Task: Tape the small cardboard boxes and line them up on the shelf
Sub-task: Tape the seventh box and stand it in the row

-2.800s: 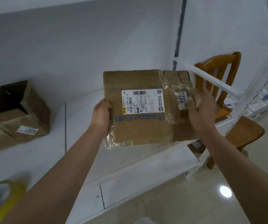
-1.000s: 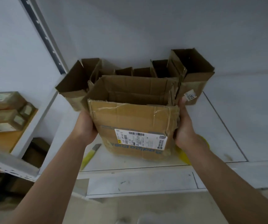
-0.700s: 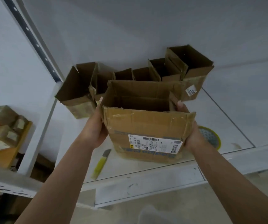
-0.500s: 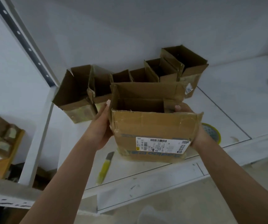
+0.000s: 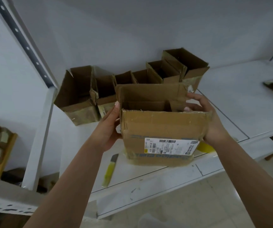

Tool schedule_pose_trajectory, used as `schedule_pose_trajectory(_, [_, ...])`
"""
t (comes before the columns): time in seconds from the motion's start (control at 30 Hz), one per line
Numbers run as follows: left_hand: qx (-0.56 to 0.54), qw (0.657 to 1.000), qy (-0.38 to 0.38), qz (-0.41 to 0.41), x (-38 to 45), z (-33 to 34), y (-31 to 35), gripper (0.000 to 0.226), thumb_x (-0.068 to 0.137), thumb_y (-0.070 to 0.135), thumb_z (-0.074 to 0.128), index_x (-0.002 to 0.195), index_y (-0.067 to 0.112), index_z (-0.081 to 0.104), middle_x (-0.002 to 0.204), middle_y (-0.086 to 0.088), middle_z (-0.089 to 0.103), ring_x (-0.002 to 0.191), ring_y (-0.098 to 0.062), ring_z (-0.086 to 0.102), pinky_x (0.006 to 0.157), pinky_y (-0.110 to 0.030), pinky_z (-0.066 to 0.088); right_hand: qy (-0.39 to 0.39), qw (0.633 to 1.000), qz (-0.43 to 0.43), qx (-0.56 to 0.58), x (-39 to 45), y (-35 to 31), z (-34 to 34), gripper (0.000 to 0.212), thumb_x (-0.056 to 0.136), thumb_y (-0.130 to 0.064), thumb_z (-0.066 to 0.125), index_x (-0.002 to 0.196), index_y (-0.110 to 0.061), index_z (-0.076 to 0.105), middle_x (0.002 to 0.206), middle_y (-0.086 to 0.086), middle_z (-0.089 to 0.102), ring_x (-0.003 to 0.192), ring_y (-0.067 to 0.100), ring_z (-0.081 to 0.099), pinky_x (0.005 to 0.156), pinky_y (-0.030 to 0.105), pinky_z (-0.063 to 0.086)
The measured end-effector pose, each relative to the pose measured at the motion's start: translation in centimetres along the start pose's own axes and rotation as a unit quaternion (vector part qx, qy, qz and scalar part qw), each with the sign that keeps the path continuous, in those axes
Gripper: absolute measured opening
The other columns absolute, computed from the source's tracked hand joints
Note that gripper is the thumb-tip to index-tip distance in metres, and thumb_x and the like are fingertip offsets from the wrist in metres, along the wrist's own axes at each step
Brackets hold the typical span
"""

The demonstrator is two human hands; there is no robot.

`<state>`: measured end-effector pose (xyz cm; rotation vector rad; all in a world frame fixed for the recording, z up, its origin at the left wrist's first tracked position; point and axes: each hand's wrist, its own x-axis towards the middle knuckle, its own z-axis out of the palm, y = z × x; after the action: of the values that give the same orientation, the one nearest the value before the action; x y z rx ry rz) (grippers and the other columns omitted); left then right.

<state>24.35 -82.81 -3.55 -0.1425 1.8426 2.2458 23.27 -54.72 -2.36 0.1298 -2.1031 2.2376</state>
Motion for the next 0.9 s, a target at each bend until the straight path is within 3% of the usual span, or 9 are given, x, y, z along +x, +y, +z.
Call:
schedule_pose_trajectory(0.1, [-0.006, 1.0, -0.003, -0.011, -0.2, 0.6, 0.4, 0.074, 0.082, 0.067, 0.046, 0.137, 0.018, 0.054, 0.134, -0.013, 0.059, 0.128, -0.036, 0.051, 0.099, -0.063, 0.044, -0.075, 0.997, 0.025, -0.022, -0.3, 0.6, -0.9, 0.059, 0.089, -0.006, 0.057, 0.144, -0.018, 0.041, 0.103, 0.008, 0.066, 0.088, 0.017, 0.068, 0.086, 0.035, 0.055])
schedule_pose_trajectory(0.27, [-0.016, 1.0, -0.009, -0.012, -0.5, 1.0, 0.6, 0.07, 0.084, 0.064, 0.043, 0.14, 0.022, 0.052, 0.139, -0.012, 0.055, 0.131, -0.036, 0.047, 0.103, -0.067, 0.038, -0.167, 0.983, 0.03, -0.072, -0.3, 1.9, -2.1, 0.091, 0.074, -0.024, 0.078, 0.15, -0.029, 0.026, 0.111, -0.009, 0.071, 0.1, 0.007, 0.068, 0.08, 0.016, 0.052])
schedule_pose_trajectory(0.4, [-0.023, 1.0, -0.012, -0.017, -0.8, 0.9, 0.6, 0.069, 0.084, 0.063, 0.042, 0.139, 0.024, 0.053, 0.139, -0.01, 0.056, 0.131, -0.035, 0.048, 0.104, -0.065, 0.037, -0.2, 0.967, 0.055, -0.149, 0.6, 1.6, -2.1, 0.131, 0.048, -0.056, 0.09, 0.146, -0.031, 0.007, 0.138, -0.003, 0.045, 0.11, -0.007, 0.059, 0.088, 0.013, 0.046])
schedule_pose_trajectory(0.47, [-0.029, 0.999, -0.016, -0.022, -0.8, 0.7, 0.6, 0.069, 0.084, 0.065, 0.041, 0.139, 0.025, 0.053, 0.14, -0.009, 0.055, 0.13, -0.034, 0.049, 0.105, -0.064, 0.037, -0.254, 0.961, 0.044, -0.1, 0.5, 1.8, -2.2, 0.112, 0.07, -0.068, 0.071, 0.149, -0.02, 0.008, 0.143, 0.004, 0.042, 0.1, -0.01, 0.062, 0.083, 0.013, 0.049])
schedule_pose_trajectory(0.53, [-0.025, 0.999, -0.027, -0.03, -0.8, 0.6, 0.7, 0.071, 0.083, 0.07, 0.043, 0.139, 0.028, 0.053, 0.139, -0.006, 0.056, 0.128, -0.032, 0.052, 0.105, -0.061, 0.039, -0.283, 0.958, 0.029, -0.04, 0.8, 3.0, -2.0, 0.068, 0.095, -0.06, 0.039, 0.143, -0.012, 0.036, 0.146, 0.015, 0.044, 0.086, -0.001, 0.068, 0.071, 0.018, 0.054])
schedule_pose_trajectory(0.6, [-0.01, 0.999, -0.028, -0.042, -0.8, 0.9, 0.8, 0.08, 0.074, 0.072, 0.057, 0.14, 0.029, 0.049, 0.135, -0.004, 0.06, 0.123, -0.029, 0.058, 0.101, -0.054, 0.045, -0.274, 0.959, 0.04, -0.062, 0.5, 3.0, -2.1, 0.085, 0.08, -0.072, 0.053, 0.137, -0.01, 0.045, 0.139, 0.004, 0.054, 0.089, 0.003, 0.068, 0.07, 0.018, 0.054])
schedule_pose_trajectory(0.73, [0.034, 0.999, 0.008, -0.009, -0.4, 1.9, 0.3, 0.083, 0.063, 0.036, 0.081, 0.138, 0.029, 0.045, 0.107, 0.003, 0.073, 0.093, -0.011, 0.072, 0.069, -0.026, 0.056, -0.268, 0.954, 0.003, -0.136, 1.1, 2.7, -2.5, 0.132, 0.059, -0.05, 0.084, 0.155, -0.02, -0.002, 0.135, -0.028, 0.032, 0.116, -0.024, 0.044, 0.087, 0.0, 0.039])
schedule_pose_trajectory(0.8, [0.003, 1.0, 0.003, 0.015, -0.2, 1.9, -0.1, 0.078, 0.067, 0.022, 0.077, 0.137, 0.033, 0.045, 0.096, 0.008, 0.075, 0.088, -0.012, 0.073, 0.065, -0.024, 0.057, -0.269, 0.956, -0.02, -0.117, 1.0, 2.9, -2.9, 0.132, 0.059, -0.055, 0.086, 0.154, -0.028, -0.002, 0.141, -0.023, 0.031, 0.122, -0.017, 0.044, 0.091, 0.005, 0.041])
schedule_pose_trajectory(0.9, [-0.063, 0.996, 0.013, 0.058, -0.1, 1.8, -0.6, 0.069, 0.083, 0.001, 0.064, 0.138, 0.037, 0.042, 0.098, 0.0, 0.074, 0.086, -0.017, 0.071, 0.065, -0.029, 0.058, -0.224, 0.969, -0.064, -0.083, 1.0, 3.3, -2.2, 0.113, 0.071, -0.034, 0.084, 0.152, -0.032, 0.005, 0.145, -0.008, 0.037, 0.124, -0.004, 0.05, 0.094, 0.016, 0.048])
